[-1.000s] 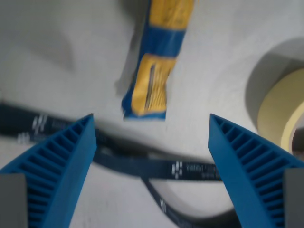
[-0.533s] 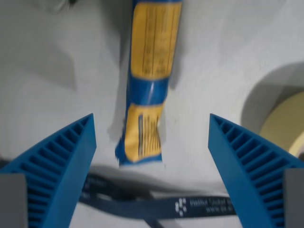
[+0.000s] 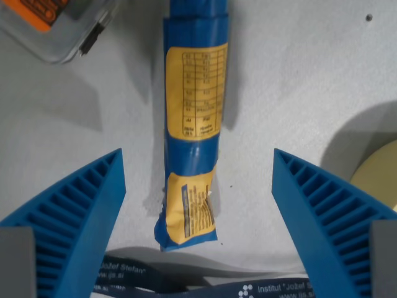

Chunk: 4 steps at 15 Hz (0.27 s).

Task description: Move above the blue bag

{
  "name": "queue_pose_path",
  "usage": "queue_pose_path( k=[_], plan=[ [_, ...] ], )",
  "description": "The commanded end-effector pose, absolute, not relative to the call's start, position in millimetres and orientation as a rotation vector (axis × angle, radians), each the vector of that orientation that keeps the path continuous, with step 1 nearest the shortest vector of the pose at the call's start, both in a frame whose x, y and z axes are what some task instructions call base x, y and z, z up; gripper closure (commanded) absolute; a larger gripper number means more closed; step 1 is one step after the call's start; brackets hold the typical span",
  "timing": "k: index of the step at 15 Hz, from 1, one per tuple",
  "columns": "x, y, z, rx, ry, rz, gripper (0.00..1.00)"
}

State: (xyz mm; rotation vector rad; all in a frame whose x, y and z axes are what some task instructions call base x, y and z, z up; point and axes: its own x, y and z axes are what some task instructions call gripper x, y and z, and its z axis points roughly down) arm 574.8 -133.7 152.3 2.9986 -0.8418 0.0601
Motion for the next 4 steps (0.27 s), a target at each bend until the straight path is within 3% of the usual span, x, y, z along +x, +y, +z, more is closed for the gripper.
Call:
queue_pose_path(
  k=[1,4],
  plan=[
    [583.7,-138.2,150.5,3.004,-0.926,0.028,0.00],
    [584.7,-138.6,150.0,3.009,-0.913,0.024,0.00]
  ],
)
